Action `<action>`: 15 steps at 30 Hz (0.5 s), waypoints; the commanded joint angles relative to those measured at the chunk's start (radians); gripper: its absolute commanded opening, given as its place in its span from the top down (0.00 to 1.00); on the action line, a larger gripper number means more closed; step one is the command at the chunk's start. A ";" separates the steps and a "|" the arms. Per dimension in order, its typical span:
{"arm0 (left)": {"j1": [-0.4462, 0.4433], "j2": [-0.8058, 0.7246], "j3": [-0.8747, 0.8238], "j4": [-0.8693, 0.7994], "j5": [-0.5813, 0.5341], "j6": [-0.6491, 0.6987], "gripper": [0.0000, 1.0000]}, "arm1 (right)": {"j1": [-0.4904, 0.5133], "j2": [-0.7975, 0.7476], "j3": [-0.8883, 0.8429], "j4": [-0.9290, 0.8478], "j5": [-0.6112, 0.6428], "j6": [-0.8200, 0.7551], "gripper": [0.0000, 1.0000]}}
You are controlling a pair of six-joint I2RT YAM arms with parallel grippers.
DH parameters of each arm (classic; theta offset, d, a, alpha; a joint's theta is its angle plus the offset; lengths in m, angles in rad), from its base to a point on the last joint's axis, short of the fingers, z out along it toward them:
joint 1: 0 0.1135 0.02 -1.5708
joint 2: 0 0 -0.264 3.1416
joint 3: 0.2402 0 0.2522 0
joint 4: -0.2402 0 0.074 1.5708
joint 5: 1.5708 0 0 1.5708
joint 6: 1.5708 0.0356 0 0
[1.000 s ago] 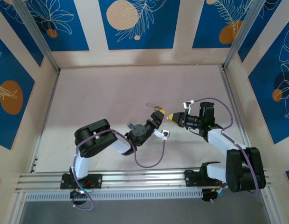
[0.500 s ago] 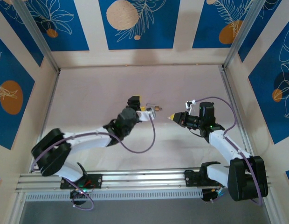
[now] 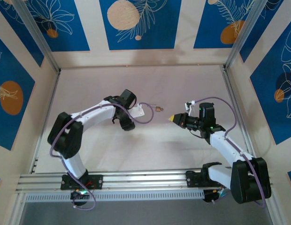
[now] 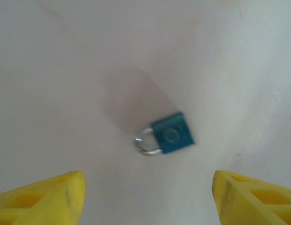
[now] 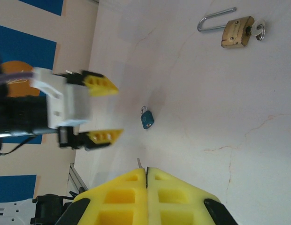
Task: Unlock with the key
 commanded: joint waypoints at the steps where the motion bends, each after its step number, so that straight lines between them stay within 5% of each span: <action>1: 0.006 0.030 0.045 -0.088 0.074 0.045 0.28 | 0.006 -0.023 0.023 -0.021 -0.007 -0.024 1.00; 15: 0.010 0.189 0.126 -0.084 0.167 0.103 0.21 | 0.004 -0.033 0.019 -0.024 -0.012 -0.027 1.00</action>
